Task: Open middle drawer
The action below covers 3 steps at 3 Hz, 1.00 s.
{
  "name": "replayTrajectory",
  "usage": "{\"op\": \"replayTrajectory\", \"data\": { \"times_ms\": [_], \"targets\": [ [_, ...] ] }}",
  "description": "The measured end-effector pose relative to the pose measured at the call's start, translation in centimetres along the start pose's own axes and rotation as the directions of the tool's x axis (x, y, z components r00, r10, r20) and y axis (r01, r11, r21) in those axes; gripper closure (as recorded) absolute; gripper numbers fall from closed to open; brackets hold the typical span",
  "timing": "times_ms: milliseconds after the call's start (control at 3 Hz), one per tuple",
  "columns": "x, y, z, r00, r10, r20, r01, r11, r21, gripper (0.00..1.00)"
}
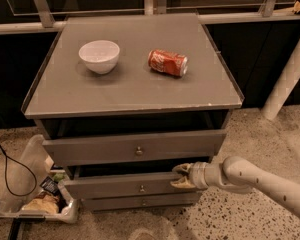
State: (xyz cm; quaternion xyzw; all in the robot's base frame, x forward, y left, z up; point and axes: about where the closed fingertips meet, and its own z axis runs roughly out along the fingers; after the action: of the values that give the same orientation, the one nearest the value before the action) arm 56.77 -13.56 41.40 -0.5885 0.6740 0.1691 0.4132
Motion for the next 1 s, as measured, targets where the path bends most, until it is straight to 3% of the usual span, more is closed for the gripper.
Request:
{"op": "replayTrajectory", "data": {
  "times_ms": [333,1000],
  "targets": [
    [0.0,0.0,0.0,1.0,0.0,0.0,0.0,1.0,0.0,0.82],
    [0.13,0.32,0.1,1.0,0.006,0.009,-0.006,0.9999,-0.012,0.35]
  ]
}}
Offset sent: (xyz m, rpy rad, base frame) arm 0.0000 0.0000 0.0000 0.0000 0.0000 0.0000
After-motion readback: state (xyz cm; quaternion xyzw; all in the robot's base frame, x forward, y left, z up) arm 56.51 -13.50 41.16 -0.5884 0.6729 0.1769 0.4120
